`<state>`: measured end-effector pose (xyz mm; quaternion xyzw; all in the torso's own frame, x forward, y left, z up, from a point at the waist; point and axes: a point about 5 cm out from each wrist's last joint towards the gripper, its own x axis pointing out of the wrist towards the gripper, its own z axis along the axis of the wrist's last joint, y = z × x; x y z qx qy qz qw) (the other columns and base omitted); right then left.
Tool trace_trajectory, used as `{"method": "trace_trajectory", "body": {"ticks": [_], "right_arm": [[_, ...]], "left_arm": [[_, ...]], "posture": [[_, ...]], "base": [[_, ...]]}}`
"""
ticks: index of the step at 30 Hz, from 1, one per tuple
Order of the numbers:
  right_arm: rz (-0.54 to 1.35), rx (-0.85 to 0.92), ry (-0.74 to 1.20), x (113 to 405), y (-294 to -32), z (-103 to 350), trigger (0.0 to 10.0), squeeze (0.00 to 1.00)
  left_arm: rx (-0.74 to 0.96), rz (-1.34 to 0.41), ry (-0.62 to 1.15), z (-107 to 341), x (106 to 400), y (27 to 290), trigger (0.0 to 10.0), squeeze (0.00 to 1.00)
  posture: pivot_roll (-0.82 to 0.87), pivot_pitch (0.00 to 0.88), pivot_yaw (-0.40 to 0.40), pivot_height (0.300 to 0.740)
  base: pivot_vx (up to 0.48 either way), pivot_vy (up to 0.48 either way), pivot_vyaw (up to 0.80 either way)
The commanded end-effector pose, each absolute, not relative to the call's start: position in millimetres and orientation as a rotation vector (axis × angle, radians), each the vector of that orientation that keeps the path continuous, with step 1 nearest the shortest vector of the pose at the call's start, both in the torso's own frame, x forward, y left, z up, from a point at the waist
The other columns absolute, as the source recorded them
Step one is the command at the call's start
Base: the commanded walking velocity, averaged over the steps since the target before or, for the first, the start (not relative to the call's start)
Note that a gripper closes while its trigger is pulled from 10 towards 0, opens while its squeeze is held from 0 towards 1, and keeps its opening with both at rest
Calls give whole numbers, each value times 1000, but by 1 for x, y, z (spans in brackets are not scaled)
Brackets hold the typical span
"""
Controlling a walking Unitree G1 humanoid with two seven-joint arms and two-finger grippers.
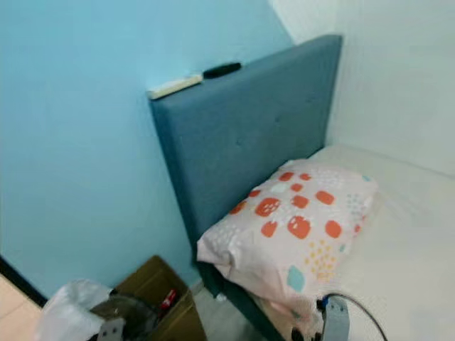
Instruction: Clean up the room
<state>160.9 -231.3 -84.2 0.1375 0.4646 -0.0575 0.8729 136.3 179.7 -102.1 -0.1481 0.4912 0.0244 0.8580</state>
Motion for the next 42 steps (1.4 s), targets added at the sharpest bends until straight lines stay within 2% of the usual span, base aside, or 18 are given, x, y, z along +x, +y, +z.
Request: {"method": "trace_trajectory", "body": {"ticks": [1, 14, 26, 29, 33, 34, 35, 42], "right_arm": [[-100, 283, 965, 166, -226, -83, 10000, 0], [-127, 272, 996, 156, -230, -87, 10000, 0], [-99, 269, 976, 169, -215, -85, 10000, 0], [-28, 151, 1039, 173, -201, -87, 10000, 0], [11, 138, 1037, 176, -196, -86, 10000, 0], [32, 115, 1026, 184, -195, -83, 10000, 0], [32, 115, 1026, 184, -195, -83, 10000, 0], [98, 21, 1069, 180, -193, -85, 10000, 0]], "left_arm": [[-295, 39, 1089, -107, 125, 178, 10000, 0], [-254, -8, 1081, -105, 127, 180, 10000, 0], [-224, -9, 1070, -102, 134, 190, 10000, 0], [-254, 72, 1034, -99, 141, 199, 10000, 0], [-278, 113, 1027, -98, 142, 202, 10000, 0], [-274, 131, 1041, -100, 140, 200, 10000, 0], [-274, 131, 1041, -100, 140, 200, 10000, 0], [-293, 190, 1041, -101, 135, 201, 10000, 0]], "posture": [[-53, 0, -30, 699], [-57, 0, -25, 740], [-38, 0, -24, 740], [-20, 0, -47, 740], [-23, 0, -49, 740], [12, 0, -82, 740], [12, 0, -82, 740], [37, 0, -100, 740]], "base": [[0, 0, 0], [0, 0, 0], [0, 0, 0], [0, 0, 0], [0, 0, 0], [0, 0, 0], [0, 0, 0], [-358, 0, 0]]}}
